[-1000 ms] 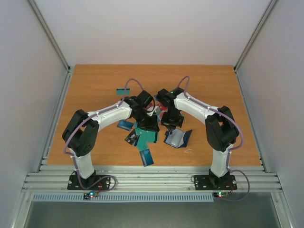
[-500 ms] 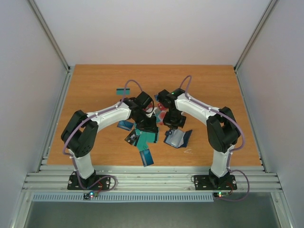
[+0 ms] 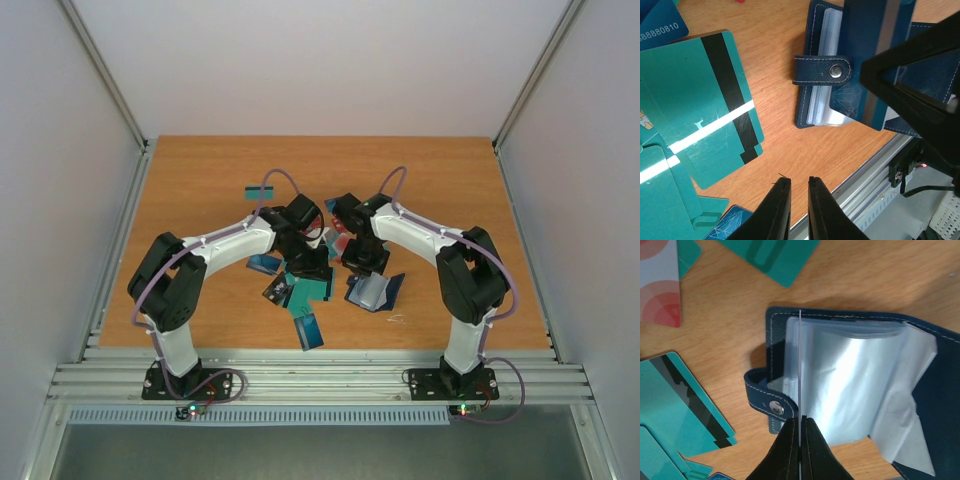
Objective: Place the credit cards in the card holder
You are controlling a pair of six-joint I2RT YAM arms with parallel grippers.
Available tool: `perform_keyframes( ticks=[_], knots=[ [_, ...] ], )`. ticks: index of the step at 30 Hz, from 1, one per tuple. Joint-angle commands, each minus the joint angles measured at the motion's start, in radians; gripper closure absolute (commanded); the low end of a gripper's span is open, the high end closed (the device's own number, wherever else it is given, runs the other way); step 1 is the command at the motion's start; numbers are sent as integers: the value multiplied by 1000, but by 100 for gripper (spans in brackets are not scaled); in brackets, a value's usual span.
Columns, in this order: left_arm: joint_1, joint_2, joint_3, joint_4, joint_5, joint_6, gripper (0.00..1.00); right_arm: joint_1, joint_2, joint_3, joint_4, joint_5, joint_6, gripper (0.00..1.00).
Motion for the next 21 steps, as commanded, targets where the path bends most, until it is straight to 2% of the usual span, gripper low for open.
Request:
perform_keyframes(
  ticks=[1,21],
  knots=[
    [-4,-34,-2,10,-15,18,88,-1,32,15,49,-45,0,99],
    [-5,-22,20,10,-21,10,89,-1,14,24,-96,43,-14,99]
  ],
)
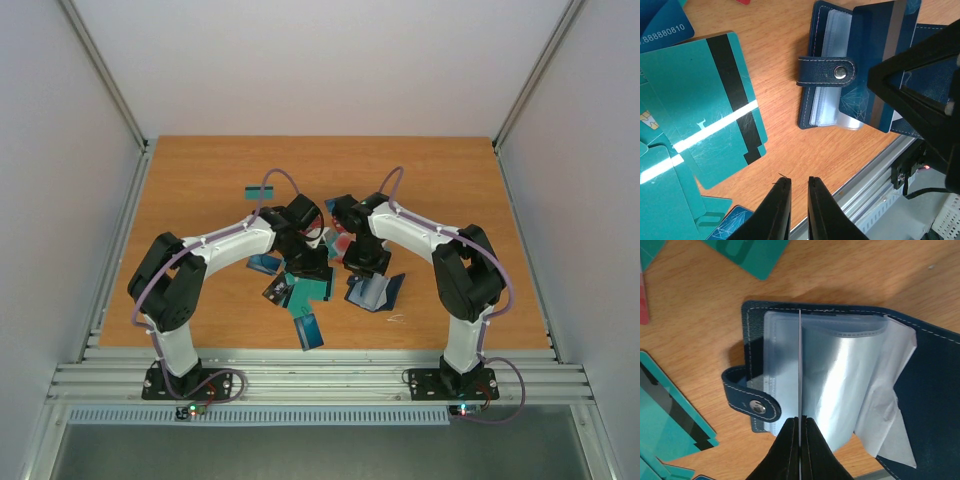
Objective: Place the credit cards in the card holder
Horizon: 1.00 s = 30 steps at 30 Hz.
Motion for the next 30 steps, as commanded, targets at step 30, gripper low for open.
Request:
perform_keyframes(
  ticks=[30],
  knots=[
    [-137,209,264,-30,140,66,88,-39,-347,-347,126,25,-74,99]
  ],
)
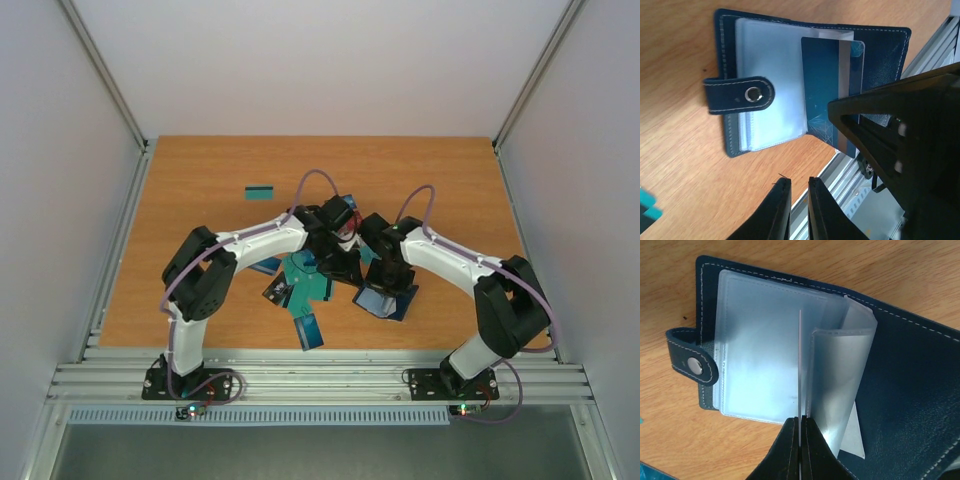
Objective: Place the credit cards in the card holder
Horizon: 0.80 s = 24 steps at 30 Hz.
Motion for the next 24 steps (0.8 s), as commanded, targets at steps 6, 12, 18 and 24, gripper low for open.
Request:
perform_keyframes(
  ticks=[6,12,18,24],
  knots=[
    [-38,82,81,-22,19,26,88,-15,-139,-67,10,34,-11,99],
    [-37,109,117,-62,-3,48,88,-39,-263,-230,167,-16,-53,99],
    [-38,151,149,-84,-17,69,88,-53,-367,-352,320,-72,-92,99],
    [-39,179,186,-102,-24,66,88,-58,-433,-392,352,-56,-100,99]
  ],
)
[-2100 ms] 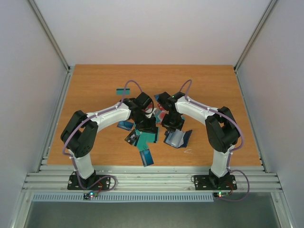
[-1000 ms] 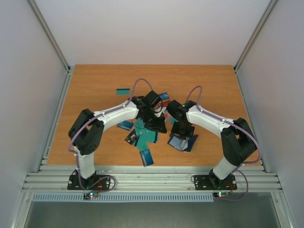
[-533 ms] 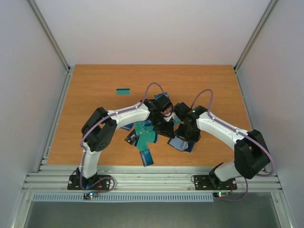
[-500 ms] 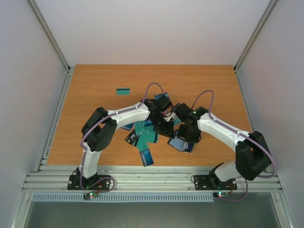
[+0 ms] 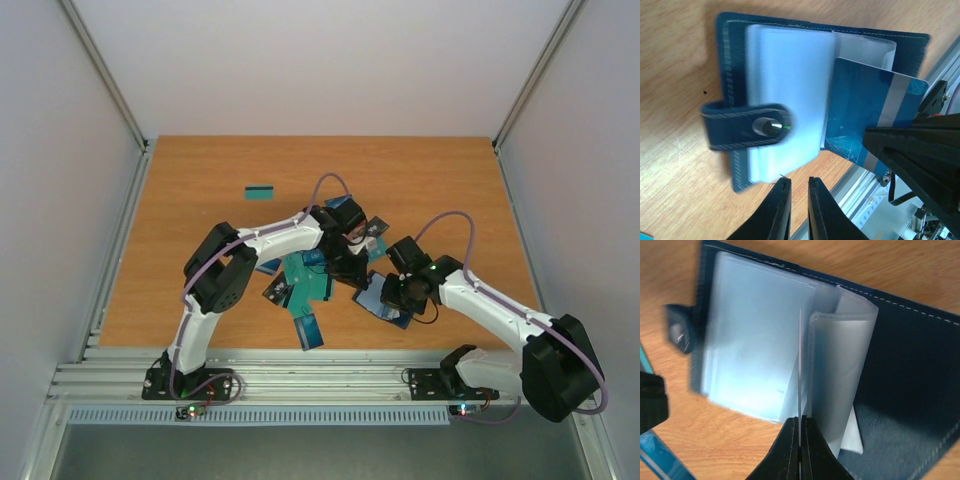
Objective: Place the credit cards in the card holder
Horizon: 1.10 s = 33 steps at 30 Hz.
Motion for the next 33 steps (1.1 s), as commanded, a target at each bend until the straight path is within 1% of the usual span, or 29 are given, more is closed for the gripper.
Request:
perform_keyframes(
  ticks=[1,8,16,23,27,33],
  knots=[
    [-6,30,53,-32,-19,23,88,-9,-57,-26,67,8,-22,99],
    [-10,8,54,-50,-58,46,89,-11,-123,-50,72,12,-32,99],
    [-39,61,70,-44,-61,61,89,-25,-170,-97,80,27,-30,99],
    [-42,98,91,-56,-124,66,90,-33,-189,-127,84,22,-15,99],
    [-42,117,101,-66,-155,80,91,-60,-225,-184,130,-19,-2,99],
    [-42,116,87,-70,-183,87,92,-122,-271,-284,250,-155,-13,99]
  ],
)
